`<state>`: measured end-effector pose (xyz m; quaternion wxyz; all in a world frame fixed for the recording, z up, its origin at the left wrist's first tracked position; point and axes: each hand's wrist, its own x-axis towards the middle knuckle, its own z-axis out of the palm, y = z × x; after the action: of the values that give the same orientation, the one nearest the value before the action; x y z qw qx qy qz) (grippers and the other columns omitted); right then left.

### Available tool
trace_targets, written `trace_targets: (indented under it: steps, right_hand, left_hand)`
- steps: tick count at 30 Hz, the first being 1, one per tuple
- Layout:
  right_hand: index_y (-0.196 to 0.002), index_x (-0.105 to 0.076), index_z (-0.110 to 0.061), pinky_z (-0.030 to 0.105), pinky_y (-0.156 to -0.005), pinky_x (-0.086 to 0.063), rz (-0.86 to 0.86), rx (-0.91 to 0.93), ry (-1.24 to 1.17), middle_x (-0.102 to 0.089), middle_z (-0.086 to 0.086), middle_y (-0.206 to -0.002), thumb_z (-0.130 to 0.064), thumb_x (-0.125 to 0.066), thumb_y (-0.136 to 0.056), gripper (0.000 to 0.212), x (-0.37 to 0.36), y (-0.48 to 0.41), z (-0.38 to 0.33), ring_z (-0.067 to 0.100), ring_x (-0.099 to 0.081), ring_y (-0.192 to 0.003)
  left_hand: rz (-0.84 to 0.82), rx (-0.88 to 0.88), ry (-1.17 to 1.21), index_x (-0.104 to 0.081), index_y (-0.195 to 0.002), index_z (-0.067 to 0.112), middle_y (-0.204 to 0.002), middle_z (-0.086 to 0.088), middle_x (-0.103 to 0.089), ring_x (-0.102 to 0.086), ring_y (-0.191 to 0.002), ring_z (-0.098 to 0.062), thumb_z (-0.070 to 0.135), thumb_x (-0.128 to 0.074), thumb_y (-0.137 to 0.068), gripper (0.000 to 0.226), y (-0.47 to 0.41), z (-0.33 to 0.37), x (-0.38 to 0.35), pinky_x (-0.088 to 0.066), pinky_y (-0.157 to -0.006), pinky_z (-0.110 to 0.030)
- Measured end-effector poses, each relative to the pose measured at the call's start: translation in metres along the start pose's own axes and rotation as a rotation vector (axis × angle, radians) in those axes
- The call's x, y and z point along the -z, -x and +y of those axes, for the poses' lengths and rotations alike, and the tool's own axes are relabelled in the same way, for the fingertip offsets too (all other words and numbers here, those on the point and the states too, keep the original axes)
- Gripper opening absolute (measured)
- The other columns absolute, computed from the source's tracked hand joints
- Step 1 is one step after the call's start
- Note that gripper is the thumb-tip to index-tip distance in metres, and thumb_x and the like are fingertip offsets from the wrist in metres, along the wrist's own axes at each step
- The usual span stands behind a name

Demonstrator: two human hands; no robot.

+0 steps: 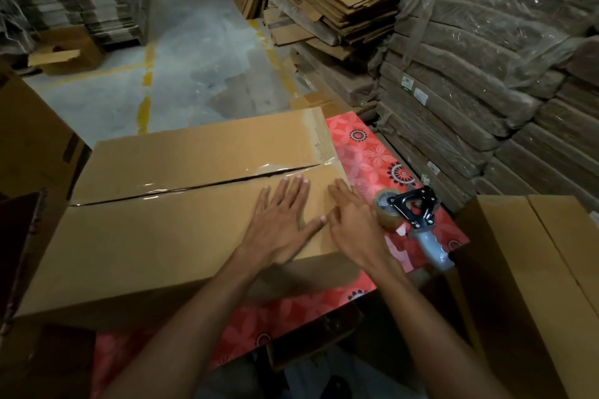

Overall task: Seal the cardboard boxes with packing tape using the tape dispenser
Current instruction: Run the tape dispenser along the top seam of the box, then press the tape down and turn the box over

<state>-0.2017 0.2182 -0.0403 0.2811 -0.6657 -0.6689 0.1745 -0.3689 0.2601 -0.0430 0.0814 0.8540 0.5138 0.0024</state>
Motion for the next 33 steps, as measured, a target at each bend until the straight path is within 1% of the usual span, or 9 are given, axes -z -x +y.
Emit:
trace_targets:
  steps: [3, 5, 10, 13, 17, 24, 26, 29, 33]
  right_hand:
    - [-0.120, -0.072, -0.016, 0.031, -0.100, -0.051, 0.265, -0.271, -0.525, -0.071, 0.000, -0.123, -0.007, -0.056, -0.095, 0.030, 0.021, -0.021, 0.031, 0.016, -0.065, -0.115]
    - [-0.110, -0.074, -0.016, 0.039, -0.091, -0.056, 0.456, -0.477, -0.482, -0.074, 0.003, -0.108, -0.009, -0.057, -0.089, 0.028, 0.032, -0.026, 0.074, 0.023, -0.069, -0.104]
    - [-0.124, -0.056, -0.010, 0.043, -0.088, -0.055, 0.054, -0.889, 0.076, -0.064, 0.011, -0.112, -0.048, -0.070, -0.073, 0.066, 0.013, 0.002, 0.195, 0.033, -0.064, -0.102]
    - [-0.108, -0.063, -0.004, 0.041, -0.082, -0.057, -0.105, -0.862, 0.265, -0.067, 0.014, -0.101, -0.039, -0.063, -0.088, 0.040, -0.011, 0.010, 0.213, 0.032, -0.066, -0.092]
    - [-0.104, -0.060, -0.006, 0.047, -0.088, -0.053, 0.003, -0.963, 0.278, -0.066, 0.015, -0.101, -0.047, -0.054, -0.096, 0.042, -0.026, 0.004, 0.218, 0.034, -0.064, -0.094]
    - [-0.087, -0.068, -0.013, 0.033, -0.076, -0.046, 0.026, -0.964, -0.152, -0.068, 0.008, -0.092, -0.040, -0.069, -0.087, 0.027, 0.023, -0.027, 0.192, 0.025, -0.063, -0.091]
    - [-0.074, -0.072, -0.011, 0.037, -0.068, -0.049, 0.138, -1.019, -0.313, -0.072, 0.007, -0.080, -0.034, -0.070, -0.071, 0.023, 0.048, -0.039, 0.168, 0.026, -0.067, -0.076]
    - [-0.059, -0.052, -0.014, 0.032, -0.049, -0.034, 0.241, -0.893, -0.643, -0.049, 0.009, -0.056, -0.016, -0.056, -0.058, 0.004, 0.089, -0.065, 0.122, 0.022, -0.046, -0.044]
    - [-0.068, -0.046, -0.011, 0.025, -0.041, -0.033, 0.194, -0.728, -0.994, -0.042, 0.003, -0.054, -0.007, -0.044, -0.089, 0.021, 0.139, -0.085, 0.042, 0.016, -0.037, -0.042]
  left_hand:
    - [0.001, 0.029, 0.052, 0.005, -0.162, 0.027, -0.169, 0.009, 0.012, 0.014, -0.155, -0.011, 0.078, -0.010, -0.094, 0.087, -0.019, 0.005, 0.002, 0.006, -0.126, -0.046]
    - [0.004, 0.045, 0.058, 0.005, -0.162, 0.027, -0.169, 0.009, 0.012, 0.014, -0.155, -0.013, 0.078, -0.009, -0.094, 0.087, -0.029, 0.007, 0.001, 0.005, -0.126, -0.048]
    - [0.013, 0.054, 0.065, 0.008, -0.162, 0.024, -0.169, 0.007, 0.014, 0.015, -0.155, -0.014, 0.077, -0.004, -0.094, 0.087, -0.041, 0.012, -0.005, 0.006, -0.125, -0.049]
    - [0.030, 0.048, 0.078, 0.010, -0.161, 0.023, -0.168, 0.006, 0.016, 0.018, -0.154, -0.014, 0.076, -0.004, -0.095, 0.086, -0.046, 0.016, -0.006, 0.006, -0.125, -0.049]
    - [0.026, 0.057, 0.084, 0.014, -0.160, 0.024, -0.167, 0.006, 0.020, 0.021, -0.153, -0.015, 0.075, -0.002, -0.096, 0.084, -0.052, 0.021, -0.005, 0.008, -0.125, -0.049]
    - [0.043, 0.064, 0.118, 0.008, -0.161, 0.017, -0.169, 0.000, 0.014, 0.015, -0.155, -0.021, 0.070, -0.005, -0.098, 0.084, -0.064, 0.040, -0.004, 0.009, -0.124, -0.053]
    - [0.041, 0.054, 0.130, 0.007, -0.161, 0.014, -0.169, -0.003, 0.013, 0.014, -0.156, -0.024, 0.068, -0.006, -0.098, 0.084, -0.068, 0.046, -0.003, 0.010, -0.123, -0.054]
    - [-0.003, 0.076, 0.161, 0.007, -0.161, 0.011, -0.169, -0.006, 0.013, 0.016, -0.155, -0.026, 0.066, -0.009, -0.099, 0.084, -0.074, 0.057, -0.003, 0.012, -0.121, -0.056]
    - [-0.156, 0.021, 0.350, -0.010, -0.161, 0.011, -0.169, -0.011, 0.006, 0.010, -0.156, -0.031, 0.067, -0.017, -0.100, 0.084, -0.094, 0.057, 0.019, 0.008, -0.122, -0.056]
